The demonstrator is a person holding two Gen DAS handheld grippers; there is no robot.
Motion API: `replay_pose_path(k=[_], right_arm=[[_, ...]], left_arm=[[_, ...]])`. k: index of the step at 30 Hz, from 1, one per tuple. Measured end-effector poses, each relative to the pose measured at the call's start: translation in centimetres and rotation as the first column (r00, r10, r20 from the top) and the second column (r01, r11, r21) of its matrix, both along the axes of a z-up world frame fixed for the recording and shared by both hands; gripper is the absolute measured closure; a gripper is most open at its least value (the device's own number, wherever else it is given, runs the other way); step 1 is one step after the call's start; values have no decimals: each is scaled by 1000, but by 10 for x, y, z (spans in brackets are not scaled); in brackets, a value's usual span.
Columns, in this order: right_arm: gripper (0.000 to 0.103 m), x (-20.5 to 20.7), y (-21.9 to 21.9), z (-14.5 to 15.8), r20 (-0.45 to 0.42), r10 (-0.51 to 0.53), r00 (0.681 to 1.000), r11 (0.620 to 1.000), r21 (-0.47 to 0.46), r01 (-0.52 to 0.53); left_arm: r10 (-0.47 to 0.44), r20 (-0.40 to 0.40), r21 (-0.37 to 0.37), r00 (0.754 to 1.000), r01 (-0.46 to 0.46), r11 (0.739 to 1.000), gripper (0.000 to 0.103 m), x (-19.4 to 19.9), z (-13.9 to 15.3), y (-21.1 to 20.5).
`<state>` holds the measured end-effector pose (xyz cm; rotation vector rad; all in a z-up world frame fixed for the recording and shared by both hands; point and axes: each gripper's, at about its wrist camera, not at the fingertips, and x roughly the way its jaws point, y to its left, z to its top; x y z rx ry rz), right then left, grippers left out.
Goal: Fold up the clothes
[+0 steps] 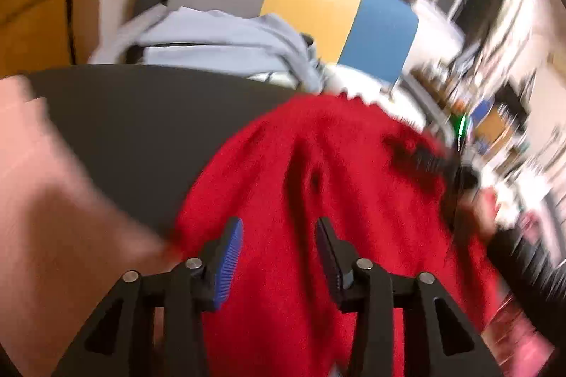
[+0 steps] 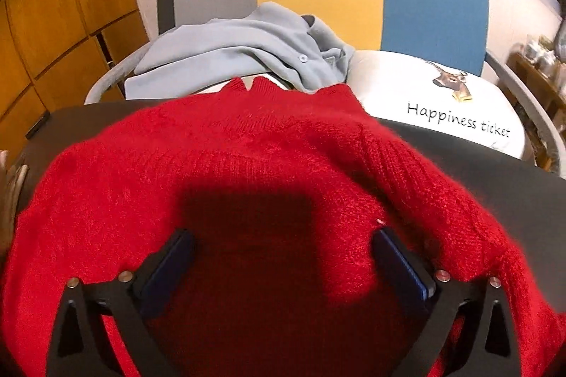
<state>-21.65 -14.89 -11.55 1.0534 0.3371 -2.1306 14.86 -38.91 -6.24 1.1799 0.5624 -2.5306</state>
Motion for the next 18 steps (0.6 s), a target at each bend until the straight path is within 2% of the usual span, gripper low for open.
replay_pose_path(k=[2, 4, 6, 8, 10, 13, 15, 16, 17, 18], right_arm=[[0, 9, 6, 8, -2, -20, 1000, 1000, -7, 20], [0, 30, 16, 23, -2, -6, 1000, 998, -60, 6], [0, 57, 25, 36, 5, 35, 999, 995, -93, -34], [0, 82, 34, 43, 22, 78, 997, 991, -112, -76], [0, 110, 43, 46, 37, 128, 991, 985, -125, -122], [0, 145, 52, 45, 11, 167, 986, 980, -114, -165], [0, 163, 56, 41, 3, 185, 983, 977, -106, -184], [0, 169, 56, 37, 5, 189, 982, 977, -102, -187], [0, 172, 56, 29, 24, 184, 983, 979, -95, -181], [0, 173, 56, 20, 45, 177, 983, 981, -88, -173]], left_arm=[[17, 62, -62, 998, -13, 998, 50, 28, -9, 18], [52, 104, -123, 993, -39, 992, 46, 41, -19, 28], [93, 144, -190, 985, -64, 980, 45, 55, -30, 38], [115, 174, -210, 978, -77, 975, 39, 66, -41, 44], [128, 228, -262, 965, -66, 963, 37, 66, -56, 48], [163, 215, -215, 963, -116, 970, 33, 73, -67, 45], [193, 170, -101, 966, -177, 979, 31, 79, -72, 38], [192, 157, -79, 969, -181, 980, 30, 79, -72, 39], [180, 150, -84, 972, -168, 982, 33, 77, -71, 42], [168, 143, -89, 975, -156, 984, 42, 75, -70, 45]])
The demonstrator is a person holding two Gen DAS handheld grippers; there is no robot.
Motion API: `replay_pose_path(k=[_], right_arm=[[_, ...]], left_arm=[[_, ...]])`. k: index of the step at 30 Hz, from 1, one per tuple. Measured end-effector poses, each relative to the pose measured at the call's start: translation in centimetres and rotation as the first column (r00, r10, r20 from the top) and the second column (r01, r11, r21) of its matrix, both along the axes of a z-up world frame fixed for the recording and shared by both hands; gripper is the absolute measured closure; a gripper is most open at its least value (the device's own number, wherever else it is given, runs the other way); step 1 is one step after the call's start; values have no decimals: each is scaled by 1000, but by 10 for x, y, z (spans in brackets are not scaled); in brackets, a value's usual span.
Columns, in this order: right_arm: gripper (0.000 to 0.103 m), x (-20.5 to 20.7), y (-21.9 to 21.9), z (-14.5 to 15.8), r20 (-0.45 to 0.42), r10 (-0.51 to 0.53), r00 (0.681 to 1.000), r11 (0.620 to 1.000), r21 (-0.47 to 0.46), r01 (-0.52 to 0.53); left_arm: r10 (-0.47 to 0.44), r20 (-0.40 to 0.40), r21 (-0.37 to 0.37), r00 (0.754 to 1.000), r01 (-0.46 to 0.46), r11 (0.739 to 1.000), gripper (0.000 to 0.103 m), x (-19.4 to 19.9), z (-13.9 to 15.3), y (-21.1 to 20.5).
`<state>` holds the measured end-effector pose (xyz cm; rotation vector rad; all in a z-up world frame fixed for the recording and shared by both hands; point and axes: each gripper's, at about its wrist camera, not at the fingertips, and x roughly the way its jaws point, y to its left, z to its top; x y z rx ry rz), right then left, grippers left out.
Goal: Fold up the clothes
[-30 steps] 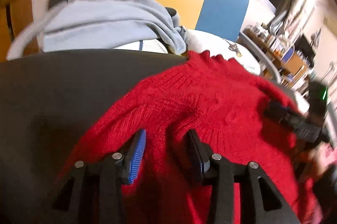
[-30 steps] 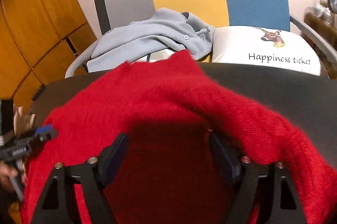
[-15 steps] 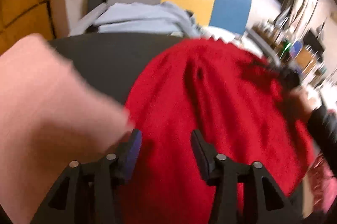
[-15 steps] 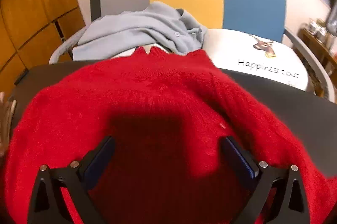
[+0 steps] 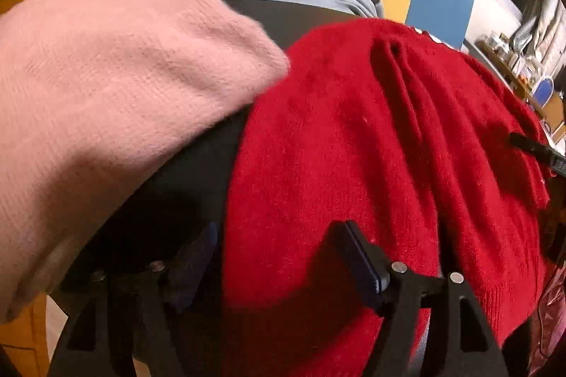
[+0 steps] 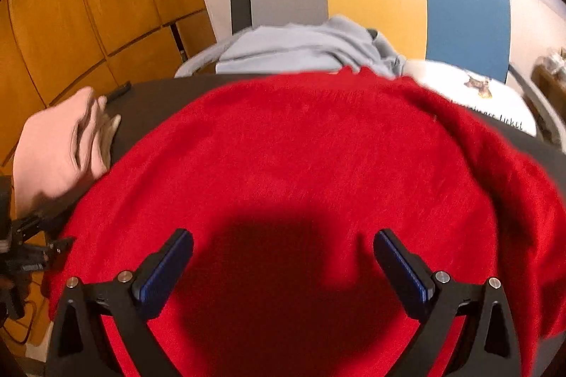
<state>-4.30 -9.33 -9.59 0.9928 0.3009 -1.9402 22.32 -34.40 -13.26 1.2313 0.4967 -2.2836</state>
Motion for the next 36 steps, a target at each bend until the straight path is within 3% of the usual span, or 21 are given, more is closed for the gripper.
replay_pose_path(k=[2, 7, 11, 15, 19, 21, 22, 24, 26, 28, 30, 32, 34, 36], right_arm=[[0, 2, -1, -21, 40, -15, 999, 999, 29, 14], [0, 4, 1, -26, 25, -24, 999, 1000, 19, 24], [0, 0, 7, -27, 55, -24, 998, 999, -27, 26], [0, -5, 15, -26, 100, -24, 995, 996, -87, 33], [0, -8, 17, -26, 114, -25, 993, 993, -108, 38], [0, -8, 17, -26, 111, -26, 993, 994, -106, 38], [0, -7, 16, -26, 106, -27, 994, 994, -101, 38], [0, -7, 16, -26, 100, -28, 995, 995, -94, 38], [0, -7, 15, -26, 95, -30, 995, 995, -89, 38], [0, -7, 16, -26, 95, -30, 995, 995, -91, 39], [0, -7, 16, -26, 96, -32, 995, 995, -93, 41], [0, -7, 15, -26, 95, -36, 995, 995, -92, 45], [0, -7, 14, -26, 89, -39, 995, 995, -86, 47], [0, -6, 14, -26, 86, -41, 995, 995, -82, 48]], left_arm=[[-19, -17, -1, 1000, 19, 1000, 94, -5, 3, 5], [-2, -146, 37, 989, 8, 999, 94, -18, 33, -4], [61, -264, -49, 963, -76, 996, 93, -24, 94, -39], [173, -315, -144, 933, -227, 963, 94, -22, 145, -90], [233, -314, -291, 920, -327, 899, 92, -29, 178, -133], [267, -215, -326, 940, -326, 887, 82, -34, 174, -157], [297, -173, -297, 939, -338, 893, 77, -35, 168, -172], [369, -126, -205, 921, -388, 899, 73, -35, 156, -199], [445, -153, -210, 882, -469, 858, 73, -21, 159, -202], [467, -232, -228, 853, -514, 827, 72, -14, 168, -186], [406, -303, -227, 862, -479, 848, 69, -14, 175, -157], [257, -343, -192, 903, -335, 922, 60, -31, 171, -120], [123, -330, -134, 936, -175, 975, 59, -59, 149, -86], [12, -306, -62, 952, -33, 998, 59, -85, 115, -49]])
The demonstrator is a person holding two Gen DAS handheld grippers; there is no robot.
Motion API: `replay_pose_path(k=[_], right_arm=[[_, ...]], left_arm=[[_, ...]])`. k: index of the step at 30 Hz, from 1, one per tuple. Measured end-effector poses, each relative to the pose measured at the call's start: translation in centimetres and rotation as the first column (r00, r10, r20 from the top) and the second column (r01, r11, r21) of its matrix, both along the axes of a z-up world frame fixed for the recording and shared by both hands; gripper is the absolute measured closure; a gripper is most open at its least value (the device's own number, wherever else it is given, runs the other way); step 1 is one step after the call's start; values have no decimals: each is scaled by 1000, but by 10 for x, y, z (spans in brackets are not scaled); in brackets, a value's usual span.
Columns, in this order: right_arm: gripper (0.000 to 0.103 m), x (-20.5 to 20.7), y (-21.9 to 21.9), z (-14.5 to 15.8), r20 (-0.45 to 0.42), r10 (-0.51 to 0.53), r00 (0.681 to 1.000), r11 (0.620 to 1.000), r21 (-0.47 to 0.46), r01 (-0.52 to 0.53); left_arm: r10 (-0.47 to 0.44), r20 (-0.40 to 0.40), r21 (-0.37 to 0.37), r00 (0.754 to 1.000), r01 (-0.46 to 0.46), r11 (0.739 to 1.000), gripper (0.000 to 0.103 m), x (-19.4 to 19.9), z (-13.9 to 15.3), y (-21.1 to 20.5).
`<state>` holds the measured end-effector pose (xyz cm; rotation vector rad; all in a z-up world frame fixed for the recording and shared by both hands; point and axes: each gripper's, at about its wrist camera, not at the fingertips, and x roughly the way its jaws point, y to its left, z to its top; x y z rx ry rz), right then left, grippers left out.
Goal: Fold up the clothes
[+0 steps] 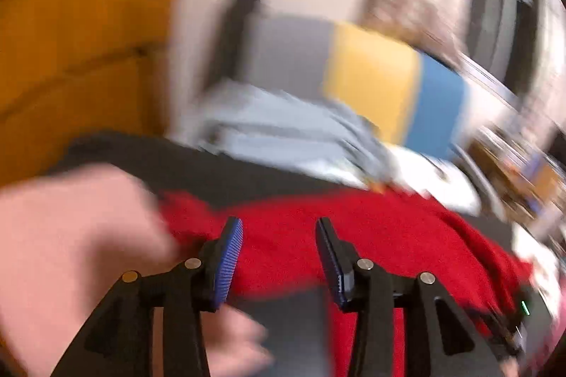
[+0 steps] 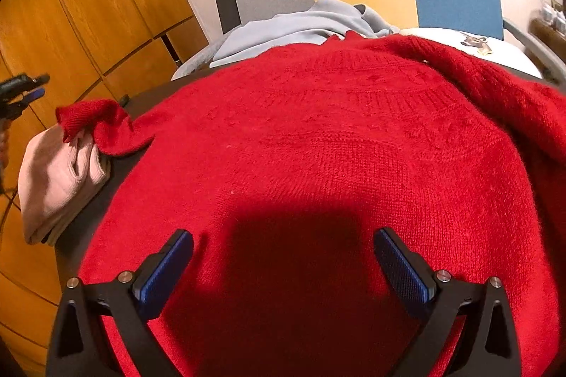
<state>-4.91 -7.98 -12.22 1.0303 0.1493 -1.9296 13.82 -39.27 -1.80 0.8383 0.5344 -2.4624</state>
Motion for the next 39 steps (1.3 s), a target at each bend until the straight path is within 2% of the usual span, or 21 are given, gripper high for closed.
replay_pose_path(k=[2, 5, 6, 8, 10, 11, 13, 15, 18, 20, 23, 26, 27, 28, 30, 32, 34, 36, 39], right_arm=[[0, 0, 0, 0, 0, -1, 1000, 1000, 0, 1], [0, -2, 1, 0, 4, -3, 1000, 1000, -2, 3], [0, -2, 1, 0, 5, -4, 1000, 1000, -3, 4], [0, -3, 1, 1, 8, -16, 1000, 1000, -4, 16], [0, -3, 0, 1, 12, -42, 999, 999, -4, 42], [0, -2, 0, 1, 15, -65, 998, 998, -7, 65], [0, -2, -1, 1, 32, -126, 992, 992, -22, 127], [0, -2, -2, 2, 66, -179, 982, 982, -56, 183], [0, 9, -5, 2, 114, -183, 976, 974, -117, 196], [0, 17, -6, 3, 131, -171, 977, 971, -144, 189], [0, 27, -3, 4, 164, -148, 975, 965, -193, 179], [0, 31, 6, 9, 219, -95, 971, 968, -206, 142], [0, 33, 13, 12, 229, -89, 969, 970, -200, 137], [0, 36, 21, 15, 221, -89, 971, 974, -186, 131], [0, 43, 41, 16, 192, -95, 977, 982, -144, 124], [0, 51, 66, 13, 154, -108, 982, 989, -84, 122], [0, 59, 87, 9, 120, -70, 990, 994, -76, 80], [0, 71, 107, 13, 76, -26, 997, 998, -53, 30], [0, 69, 135, 26, 33, -75, 997, 997, 1, 75]], left_arm=[[-116, 24, 78, 993, 114, 990, 59, -22, -36, 35], [-207, 77, 201, 975, 188, 961, 59, -39, -93, 79], [-212, 100, 215, 972, 187, 959, 59, -40, -107, 86], [-188, 144, 193, 972, 158, 968, 62, -32, -127, 91], [-164, 183, 70, 969, 154, 986, 60, -23, -135, 88], [-149, 204, 17, 968, 149, 989, 60, -19, -137, 84], [-118, 249, -37, 961, 131, 991, 57, -13, -137, 74], [-82, 285, -53, 955, 101, 993, 53, -11, -137, 60], [-51, 315, -27, 948, 62, 998, 53, -6, -132, 51], [10, 343, -84, 939, 21, 996, 53, -3, -126, 56], [15, 273, -100, 962, 12, 995, 55, -2, -110, 76], [-61, 223, -109, 973, 87, 990, 55, -1, -104, 103], [-77, 229, -108, 970, 104, 989, 55, -2, -106, 109], [-86, 250, -103, 965, 115, 988, 55, -4, -110, 114], [-90, 285, -28, 954, 102, 994, 54, -1, -127, 115], [-82, 258, -12, 963, 88, 996, 54, 7, -132, 116], [-78, 246, 21, 966, 75, 997, 54, 11, -129, 114], [-89, 229, 17, 969, 88, 996, 54, 4, -120, 115], [-111, 199, -5, 974, 115, 993, 54, -9, -106, 116]])
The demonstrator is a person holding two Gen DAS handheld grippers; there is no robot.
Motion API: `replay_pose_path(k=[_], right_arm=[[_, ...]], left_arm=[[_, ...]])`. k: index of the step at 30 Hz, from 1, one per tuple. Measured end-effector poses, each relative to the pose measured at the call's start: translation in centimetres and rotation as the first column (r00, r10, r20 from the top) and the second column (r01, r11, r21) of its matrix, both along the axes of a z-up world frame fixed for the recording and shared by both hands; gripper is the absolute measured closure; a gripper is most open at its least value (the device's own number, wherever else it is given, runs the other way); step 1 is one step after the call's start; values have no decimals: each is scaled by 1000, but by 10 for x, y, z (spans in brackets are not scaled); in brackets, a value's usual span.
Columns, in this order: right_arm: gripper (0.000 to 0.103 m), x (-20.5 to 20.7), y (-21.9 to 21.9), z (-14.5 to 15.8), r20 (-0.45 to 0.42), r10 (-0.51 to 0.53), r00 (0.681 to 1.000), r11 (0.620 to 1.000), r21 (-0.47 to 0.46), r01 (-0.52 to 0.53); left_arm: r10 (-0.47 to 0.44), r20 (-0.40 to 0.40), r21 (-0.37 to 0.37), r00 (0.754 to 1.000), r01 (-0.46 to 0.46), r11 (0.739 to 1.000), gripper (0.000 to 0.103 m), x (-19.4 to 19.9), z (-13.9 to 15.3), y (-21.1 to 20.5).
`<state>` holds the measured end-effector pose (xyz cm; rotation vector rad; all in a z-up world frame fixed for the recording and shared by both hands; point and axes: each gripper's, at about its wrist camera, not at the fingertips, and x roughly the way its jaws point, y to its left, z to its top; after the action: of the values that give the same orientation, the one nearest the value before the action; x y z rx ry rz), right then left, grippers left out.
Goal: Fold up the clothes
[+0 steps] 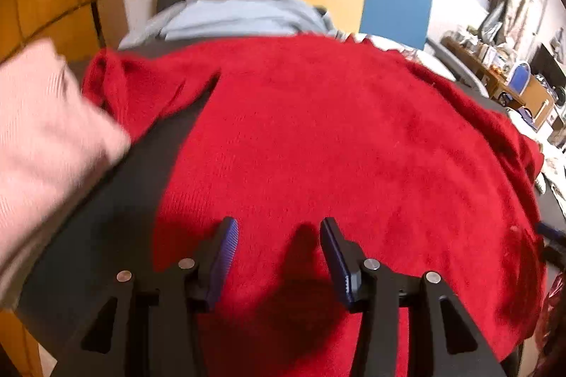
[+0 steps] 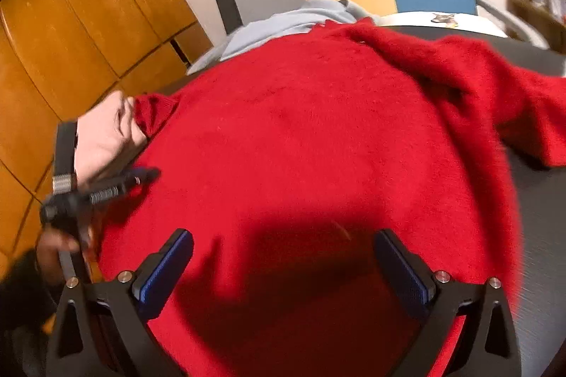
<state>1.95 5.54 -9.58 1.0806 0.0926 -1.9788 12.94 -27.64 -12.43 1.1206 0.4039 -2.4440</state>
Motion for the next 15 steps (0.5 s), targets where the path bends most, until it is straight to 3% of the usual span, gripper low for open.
replay_pose_path(k=[2, 5, 7, 8, 13, 15], right_arm=[[0, -10, 30, 18, -86, -100, 991, 994, 26, 102], [0, -27, 65, 40, -289, -209, 934, 957, 136, 256], [0, -45, 80, 44, -416, -222, 882, 897, 269, 352], [0, -58, 89, 46, -437, -220, 872, 873, 310, 375], [0, -147, 160, 77, -266, -476, 838, 855, 82, 511], [0, -187, 182, 78, -154, -575, 803, 814, -11, 581]], left_arm=[[-23, -25, -7, 999, 23, 1000, 54, -11, 8, 3], [-60, -50, -4, 997, 60, 998, 54, -32, 14, 10], [-86, -51, -3, 995, 86, 996, 53, -47, 14, 15], [-97, -44, -1, 994, 97, 995, 53, -55, 12, 17], [-95, 12, 49, 995, 95, 994, 53, -69, -10, 23], [-102, 7, 13, 995, 102, 995, 52, -67, -12, 27]])
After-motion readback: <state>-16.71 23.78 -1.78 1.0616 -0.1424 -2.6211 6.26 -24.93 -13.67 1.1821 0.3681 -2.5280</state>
